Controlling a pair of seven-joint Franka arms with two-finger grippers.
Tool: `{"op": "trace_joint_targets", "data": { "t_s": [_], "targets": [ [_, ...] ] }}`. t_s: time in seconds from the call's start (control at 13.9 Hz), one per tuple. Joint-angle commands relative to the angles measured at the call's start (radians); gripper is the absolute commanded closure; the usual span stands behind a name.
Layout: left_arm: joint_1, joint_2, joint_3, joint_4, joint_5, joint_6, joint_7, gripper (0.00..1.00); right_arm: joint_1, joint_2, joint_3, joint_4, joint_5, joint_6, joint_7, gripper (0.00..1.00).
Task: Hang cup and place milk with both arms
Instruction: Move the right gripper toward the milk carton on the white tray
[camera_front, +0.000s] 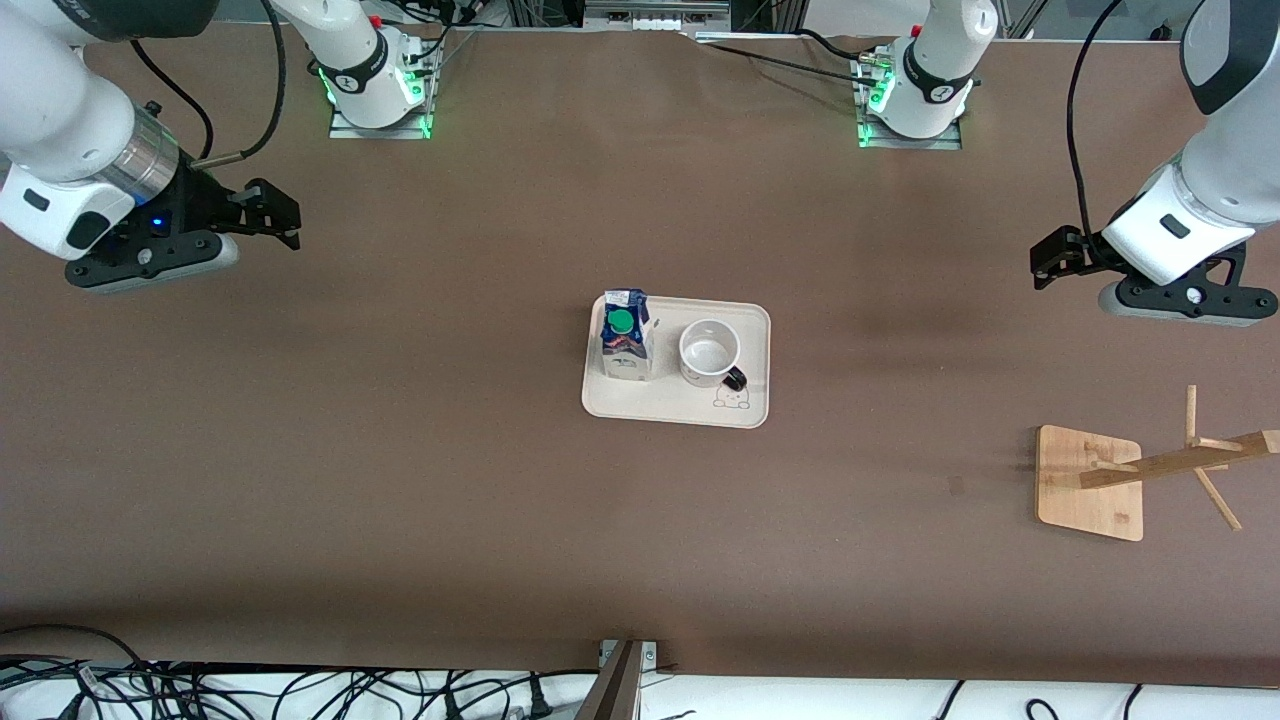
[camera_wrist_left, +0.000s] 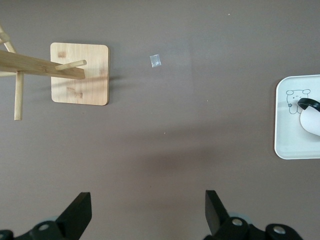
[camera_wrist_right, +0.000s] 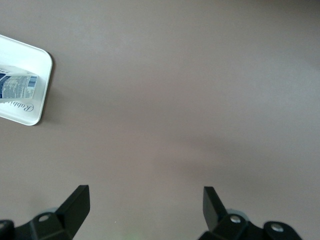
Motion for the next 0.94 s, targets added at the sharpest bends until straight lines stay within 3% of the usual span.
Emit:
{"op": "trace_joint_targets", "data": {
  "t_s": [0.0,0.36,0.43,0.65,0.86],
  "targets": [
    [0.0,0.017,-0.002,0.037,-0.014,-0.019,-0.004,0.0,-0.014,-0.015,0.005,-0.033,0.005,0.051,-0.01,0.0],
    [0.002,0.017,-0.002,0.037,-0.014,-0.019,-0.004,0.0,0.003,0.04,0.002,-0.013,-0.009,0.132,-0.011,0.0],
    [0.002,0.017,-0.002,0.037,-0.014,-0.019,-0.005,0.0,0.006,0.047,0.005,-0.015,-0.044,0.122,-0.014,0.0],
    [0.0,0.017,-0.002,0.037,-0.014,-0.021,-0.016,0.0,0.006,0.05,0.008,-0.018,-0.038,0.036,-0.011,0.0],
    [0.0,0.024,-0.002,0.037,-0.014,-0.018,-0.025,0.0,0.05,0.077,0.032,-0.016,0.064,0.056,0.083,0.0]
  ]
}}
